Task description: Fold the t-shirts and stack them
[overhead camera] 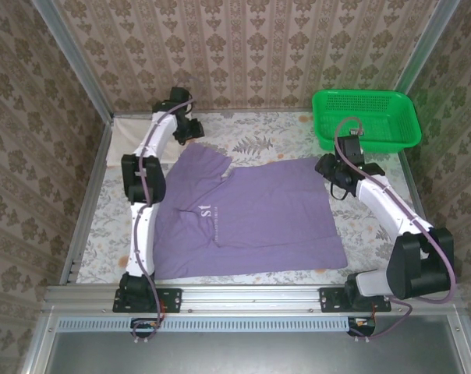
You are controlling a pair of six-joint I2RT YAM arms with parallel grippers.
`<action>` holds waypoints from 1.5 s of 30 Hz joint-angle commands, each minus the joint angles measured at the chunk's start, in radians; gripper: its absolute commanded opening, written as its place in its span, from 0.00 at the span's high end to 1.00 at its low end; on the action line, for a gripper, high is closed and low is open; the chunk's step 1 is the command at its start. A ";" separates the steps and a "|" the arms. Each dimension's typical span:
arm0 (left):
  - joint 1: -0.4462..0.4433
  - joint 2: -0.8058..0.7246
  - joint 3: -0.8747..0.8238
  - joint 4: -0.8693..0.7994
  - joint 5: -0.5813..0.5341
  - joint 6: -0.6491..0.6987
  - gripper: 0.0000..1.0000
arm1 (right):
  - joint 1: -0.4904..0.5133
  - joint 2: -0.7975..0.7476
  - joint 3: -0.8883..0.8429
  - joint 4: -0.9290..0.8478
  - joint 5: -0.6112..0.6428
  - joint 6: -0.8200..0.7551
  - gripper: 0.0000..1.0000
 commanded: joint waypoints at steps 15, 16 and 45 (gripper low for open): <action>0.008 0.104 0.093 -0.080 -0.093 0.202 0.57 | -0.050 0.084 0.008 0.018 -0.113 -0.028 0.48; 0.008 0.101 0.086 -0.087 -0.096 0.211 0.57 | -0.051 0.090 0.011 0.014 -0.117 -0.021 0.49; -0.062 -0.085 -0.137 0.098 -0.074 0.169 1.00 | -0.102 0.405 0.119 0.308 -0.109 -0.153 0.63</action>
